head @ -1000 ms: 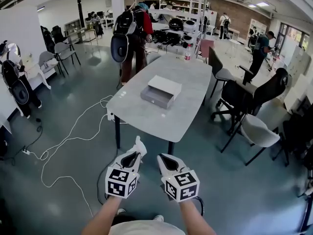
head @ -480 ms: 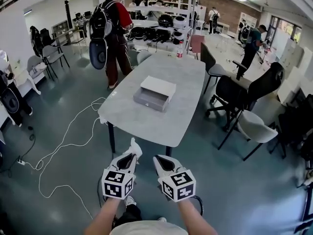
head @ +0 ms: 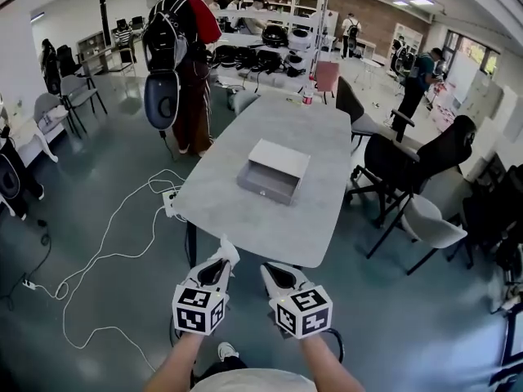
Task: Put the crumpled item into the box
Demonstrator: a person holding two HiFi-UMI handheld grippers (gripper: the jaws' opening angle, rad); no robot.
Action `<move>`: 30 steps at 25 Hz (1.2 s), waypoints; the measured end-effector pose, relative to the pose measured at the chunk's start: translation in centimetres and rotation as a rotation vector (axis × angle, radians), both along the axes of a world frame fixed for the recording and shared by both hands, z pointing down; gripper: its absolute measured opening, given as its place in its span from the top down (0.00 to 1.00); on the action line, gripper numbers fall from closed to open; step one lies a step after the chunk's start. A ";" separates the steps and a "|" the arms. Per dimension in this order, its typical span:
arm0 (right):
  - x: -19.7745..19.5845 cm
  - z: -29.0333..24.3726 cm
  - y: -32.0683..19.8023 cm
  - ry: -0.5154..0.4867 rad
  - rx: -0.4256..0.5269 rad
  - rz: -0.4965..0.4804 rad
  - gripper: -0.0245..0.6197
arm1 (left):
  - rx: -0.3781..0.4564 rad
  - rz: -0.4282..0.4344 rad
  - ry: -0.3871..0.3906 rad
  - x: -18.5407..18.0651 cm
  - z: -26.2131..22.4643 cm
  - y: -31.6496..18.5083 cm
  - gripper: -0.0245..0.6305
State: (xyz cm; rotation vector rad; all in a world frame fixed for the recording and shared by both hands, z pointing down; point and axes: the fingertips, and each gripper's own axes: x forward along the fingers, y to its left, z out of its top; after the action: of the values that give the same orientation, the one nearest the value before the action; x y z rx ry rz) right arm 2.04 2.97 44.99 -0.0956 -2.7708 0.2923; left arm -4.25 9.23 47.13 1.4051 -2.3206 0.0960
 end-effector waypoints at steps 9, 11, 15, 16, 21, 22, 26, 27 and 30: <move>-5.7 0.2 2.0 0.014 0.020 0.034 0.95 | 0.033 0.014 0.015 -6.5 0.2 2.5 0.92; -6.4 0.2 1.9 0.015 0.021 0.050 0.95 | 0.040 0.022 0.017 -7.6 0.2 2.6 0.92; -7.4 0.4 1.5 0.020 0.024 0.076 0.95 | 0.041 0.046 0.024 -8.9 0.6 2.0 0.92; -7.7 0.4 1.4 0.018 0.023 0.081 0.95 | 0.040 0.052 0.024 -9.1 0.6 1.8 0.92; -9.2 0.4 0.5 0.005 0.017 0.096 0.95 | 0.029 0.084 0.015 -10.3 0.7 0.3 0.92; -9.5 0.5 0.2 0.004 0.014 0.098 0.95 | 0.025 0.089 0.013 -10.6 0.7 -0.1 0.92; -11.0 1.0 -1.7 -0.002 -0.007 0.105 0.95 | 0.008 0.104 0.003 -11.7 0.9 -2.1 0.92; -11.4 1.1 -2.3 -0.005 -0.012 0.106 0.95 | 0.004 0.107 0.000 -12.1 0.9 -2.8 0.92; -12.8 1.2 -4.6 -0.011 -0.028 0.109 0.95 | -0.016 0.111 -0.004 -13.5 1.0 -5.0 0.92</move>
State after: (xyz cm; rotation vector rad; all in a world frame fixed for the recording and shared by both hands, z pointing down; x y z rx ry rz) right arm -10.80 -1.62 46.20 0.0467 -2.7880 0.3601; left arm -17.72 4.24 48.11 1.5273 -2.2388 0.1492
